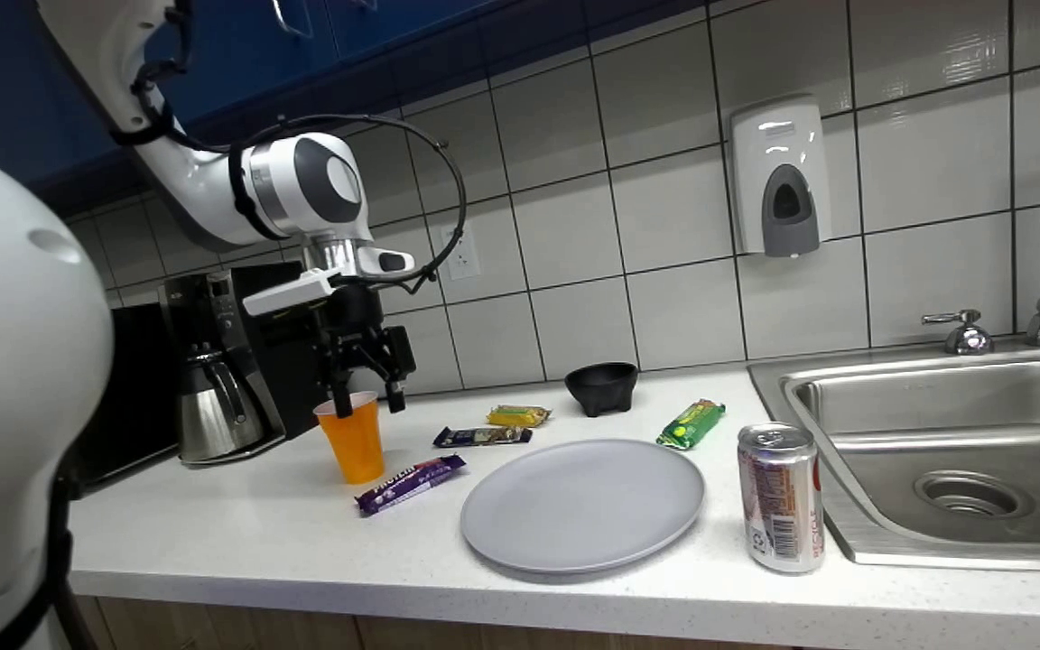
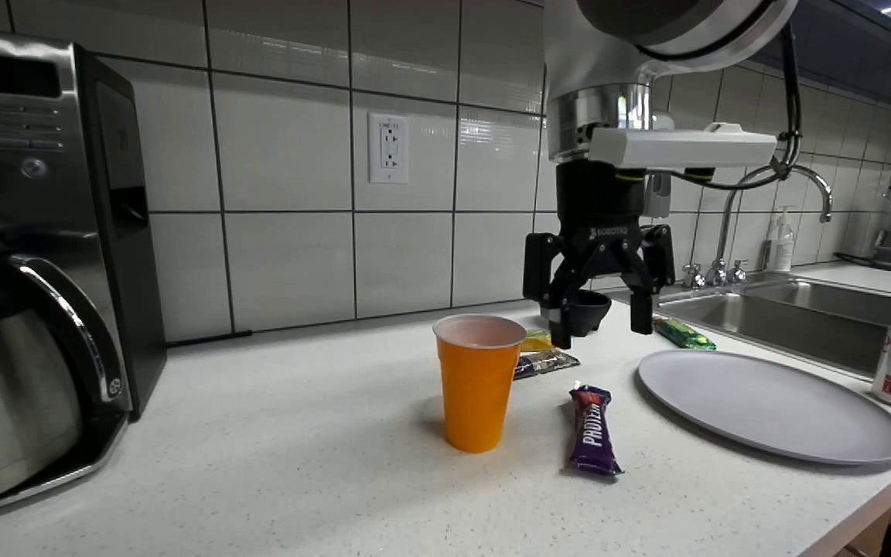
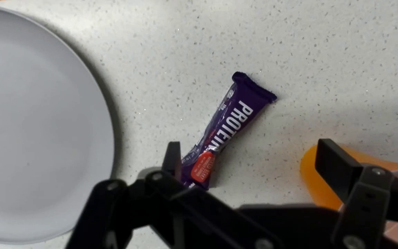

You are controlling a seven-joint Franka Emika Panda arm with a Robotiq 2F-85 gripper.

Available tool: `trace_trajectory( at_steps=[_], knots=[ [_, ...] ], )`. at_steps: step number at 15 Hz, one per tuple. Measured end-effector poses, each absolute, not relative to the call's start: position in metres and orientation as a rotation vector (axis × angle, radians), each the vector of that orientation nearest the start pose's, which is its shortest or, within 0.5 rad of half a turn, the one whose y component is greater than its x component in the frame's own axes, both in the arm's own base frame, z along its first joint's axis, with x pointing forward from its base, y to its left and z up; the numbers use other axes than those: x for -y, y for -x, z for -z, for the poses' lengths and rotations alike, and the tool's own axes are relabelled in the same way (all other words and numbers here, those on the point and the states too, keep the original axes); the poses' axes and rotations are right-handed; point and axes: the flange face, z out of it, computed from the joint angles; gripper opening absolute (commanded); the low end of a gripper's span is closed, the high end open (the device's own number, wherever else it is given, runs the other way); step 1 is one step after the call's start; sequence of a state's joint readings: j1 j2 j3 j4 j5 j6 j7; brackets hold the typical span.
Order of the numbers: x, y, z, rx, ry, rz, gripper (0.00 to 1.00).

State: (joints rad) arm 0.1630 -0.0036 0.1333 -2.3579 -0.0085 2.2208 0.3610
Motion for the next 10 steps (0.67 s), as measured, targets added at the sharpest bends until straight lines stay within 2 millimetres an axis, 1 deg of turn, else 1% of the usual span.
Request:
trace_trajectory(
  at_steps=[6, 10],
  knots=[
    [-0.136, -0.455, -0.307, -0.438, 3.178, -0.241, 1.0],
    [-0.134, -0.452, -0.298, -0.587, 3.164, -0.264, 1.0]
  ],
)
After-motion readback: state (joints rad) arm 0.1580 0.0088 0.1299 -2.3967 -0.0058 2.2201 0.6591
